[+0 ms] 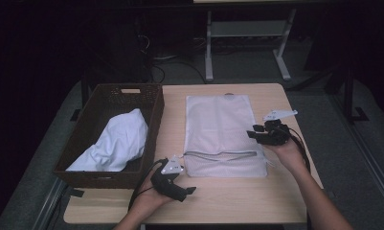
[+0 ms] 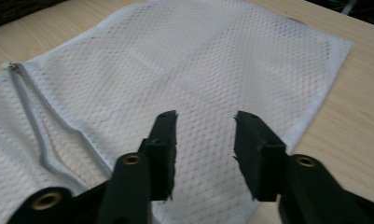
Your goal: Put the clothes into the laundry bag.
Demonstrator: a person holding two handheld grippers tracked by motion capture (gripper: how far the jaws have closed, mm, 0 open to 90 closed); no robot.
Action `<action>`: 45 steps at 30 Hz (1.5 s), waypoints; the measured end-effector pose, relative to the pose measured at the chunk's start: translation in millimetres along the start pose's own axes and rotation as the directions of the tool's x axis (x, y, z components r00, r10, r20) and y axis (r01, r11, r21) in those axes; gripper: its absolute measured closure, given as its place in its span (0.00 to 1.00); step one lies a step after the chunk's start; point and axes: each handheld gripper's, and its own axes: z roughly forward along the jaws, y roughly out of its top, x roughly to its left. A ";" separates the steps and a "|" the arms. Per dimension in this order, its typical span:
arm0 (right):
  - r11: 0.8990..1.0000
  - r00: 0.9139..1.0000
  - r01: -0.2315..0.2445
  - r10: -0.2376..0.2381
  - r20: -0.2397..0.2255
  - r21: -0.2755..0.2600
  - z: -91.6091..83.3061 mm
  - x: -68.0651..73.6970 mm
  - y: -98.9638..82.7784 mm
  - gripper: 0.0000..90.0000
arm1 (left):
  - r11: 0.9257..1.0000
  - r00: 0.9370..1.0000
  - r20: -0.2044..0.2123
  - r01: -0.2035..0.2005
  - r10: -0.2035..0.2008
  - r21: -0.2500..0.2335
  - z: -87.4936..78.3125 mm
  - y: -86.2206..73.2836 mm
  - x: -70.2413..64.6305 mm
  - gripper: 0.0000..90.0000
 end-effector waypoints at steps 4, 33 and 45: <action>0.999 0.999 -0.030 0.030 0.011 -0.015 5.2 -6.2 0.7 0.77 | 1.000 1.000 0.000 -0.001 0.001 0.001 0.3 -0.4 -0.2 0.14; 0.982 0.992 -0.097 0.082 0.097 0.161 50.8 -42.2 -17.0 0.99 | 1.000 1.000 0.000 -0.003 0.003 0.007 0.1 -1.0 -1.1 0.14; 0.979 0.989 -0.105 0.084 0.120 0.174 45.8 -47.6 -19.5 0.99 | 1.000 1.000 -0.001 -0.004 0.004 0.010 0.3 -1.3 -1.3 0.14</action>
